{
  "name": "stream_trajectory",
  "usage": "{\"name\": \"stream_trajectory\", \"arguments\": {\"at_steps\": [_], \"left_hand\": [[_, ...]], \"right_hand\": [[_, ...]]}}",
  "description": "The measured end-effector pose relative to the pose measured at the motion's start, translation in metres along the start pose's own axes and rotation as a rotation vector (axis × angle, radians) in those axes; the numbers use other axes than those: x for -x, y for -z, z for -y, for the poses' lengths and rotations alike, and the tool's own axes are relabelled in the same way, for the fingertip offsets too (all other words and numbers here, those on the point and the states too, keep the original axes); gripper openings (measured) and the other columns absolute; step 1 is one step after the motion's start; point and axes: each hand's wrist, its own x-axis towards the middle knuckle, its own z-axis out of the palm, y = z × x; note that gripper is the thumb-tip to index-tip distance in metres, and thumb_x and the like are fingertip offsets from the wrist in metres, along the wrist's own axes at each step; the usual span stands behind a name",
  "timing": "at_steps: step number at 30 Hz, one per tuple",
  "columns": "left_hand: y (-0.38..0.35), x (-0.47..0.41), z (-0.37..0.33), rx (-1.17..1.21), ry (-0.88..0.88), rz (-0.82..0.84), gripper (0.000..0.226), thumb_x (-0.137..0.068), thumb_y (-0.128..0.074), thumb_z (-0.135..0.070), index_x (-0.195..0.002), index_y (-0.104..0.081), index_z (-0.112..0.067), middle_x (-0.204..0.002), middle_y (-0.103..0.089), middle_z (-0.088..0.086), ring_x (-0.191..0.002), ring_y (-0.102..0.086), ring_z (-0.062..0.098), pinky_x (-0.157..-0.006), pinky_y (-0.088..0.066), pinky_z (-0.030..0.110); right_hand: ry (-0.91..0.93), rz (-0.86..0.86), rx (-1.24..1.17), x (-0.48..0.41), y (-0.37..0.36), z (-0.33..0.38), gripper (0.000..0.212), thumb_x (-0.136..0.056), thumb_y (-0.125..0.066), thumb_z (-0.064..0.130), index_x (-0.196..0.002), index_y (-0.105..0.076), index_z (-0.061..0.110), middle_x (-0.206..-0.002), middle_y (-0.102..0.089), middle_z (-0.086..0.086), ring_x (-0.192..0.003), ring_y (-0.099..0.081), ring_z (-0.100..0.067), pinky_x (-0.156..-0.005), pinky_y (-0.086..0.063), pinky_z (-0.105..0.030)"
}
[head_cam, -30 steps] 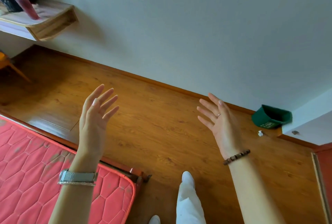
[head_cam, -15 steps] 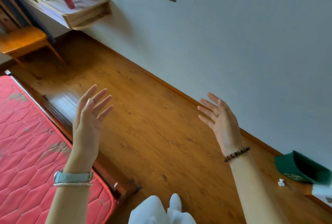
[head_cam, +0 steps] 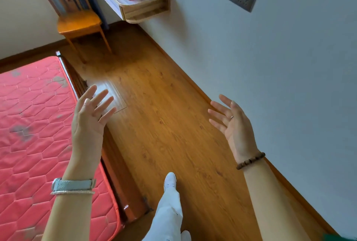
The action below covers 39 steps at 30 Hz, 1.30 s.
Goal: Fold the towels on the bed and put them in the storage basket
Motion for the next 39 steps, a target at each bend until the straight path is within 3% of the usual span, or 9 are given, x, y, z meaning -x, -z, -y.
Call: {"name": "stream_trajectory", "arguments": {"at_steps": [8,16,21,29,34,37,39], "left_hand": [[-0.003,-0.111,0.002,-0.004,-0.009,-0.057,0.068,-0.084,-0.052,-0.053,-0.143,-0.045,-0.020,-0.140,-0.058,0.005,-0.127,-0.059,0.020,-0.106,-0.049,0.039],[0.009,-0.195,-0.006,-0.065,-0.032,-0.102,0.057,-0.085,-0.052,-0.053,-0.135,-0.052,-0.026,-0.136,-0.061,0.002,-0.126,-0.059,0.020,-0.106,-0.047,0.042],[0.031,-0.217,-0.006,-0.115,-0.033,-0.206,0.066,-0.087,-0.051,-0.051,-0.144,-0.047,-0.017,-0.140,-0.059,0.005,-0.127,-0.059,0.020,-0.107,-0.046,0.044],[0.038,-0.263,0.000,-0.163,-0.054,-0.360,0.049,-0.099,-0.040,-0.039,-0.143,-0.048,-0.020,-0.140,-0.059,0.003,-0.127,-0.059,0.019,-0.107,-0.046,0.044],[0.026,-0.311,0.002,-0.134,-0.081,-0.449,0.051,-0.098,-0.043,-0.044,-0.142,-0.049,-0.021,-0.138,-0.061,0.001,-0.127,-0.059,0.019,-0.109,-0.046,0.045],[0.016,-0.335,0.003,-0.098,-0.095,-0.495,0.062,-0.091,-0.057,-0.057,-0.142,-0.050,-0.022,-0.137,-0.062,0.001,-0.127,-0.059,0.020,-0.104,-0.051,0.038],[0.011,-0.350,0.006,-0.060,-0.110,-0.532,0.054,-0.097,-0.052,-0.050,-0.142,-0.050,-0.020,-0.137,-0.062,0.002,-0.128,-0.059,0.021,-0.102,-0.051,0.036]], "right_hand": [[0.028,0.049,0.051,-0.116,-0.046,0.034,0.053,-0.092,-0.039,0.051,-0.136,-0.051,0.024,-0.132,-0.061,0.001,-0.117,-0.062,-0.016,-0.102,-0.049,-0.044],[0.034,0.131,0.060,-0.213,-0.092,0.050,0.043,-0.103,-0.032,0.040,-0.138,-0.049,0.021,-0.133,-0.060,0.000,-0.118,-0.062,-0.017,-0.102,-0.049,-0.042],[0.020,0.266,0.057,-0.268,-0.133,0.050,0.042,-0.104,-0.031,0.039,-0.137,-0.049,0.021,-0.132,-0.061,0.000,-0.118,-0.062,-0.018,-0.104,-0.047,-0.044],[0.025,0.500,0.042,-0.365,-0.205,0.061,0.051,-0.091,-0.037,0.049,-0.134,-0.050,0.025,-0.135,-0.059,0.000,-0.120,-0.061,-0.019,-0.105,-0.046,-0.046],[0.010,0.583,0.047,-0.430,-0.234,0.076,0.050,-0.090,-0.037,0.050,-0.132,-0.052,0.026,-0.134,-0.060,-0.001,-0.119,-0.061,-0.019,-0.105,-0.046,-0.047],[-0.021,0.638,0.036,-0.464,-0.248,0.084,0.049,-0.089,-0.038,0.050,-0.130,-0.053,0.027,-0.134,-0.060,-0.001,-0.119,-0.061,-0.021,-0.105,-0.046,-0.048],[-0.033,0.671,0.044,-0.485,-0.258,0.087,0.048,-0.089,-0.039,0.050,-0.129,-0.053,0.027,-0.134,-0.060,-0.002,-0.119,-0.061,-0.021,-0.106,-0.045,-0.048]]}}
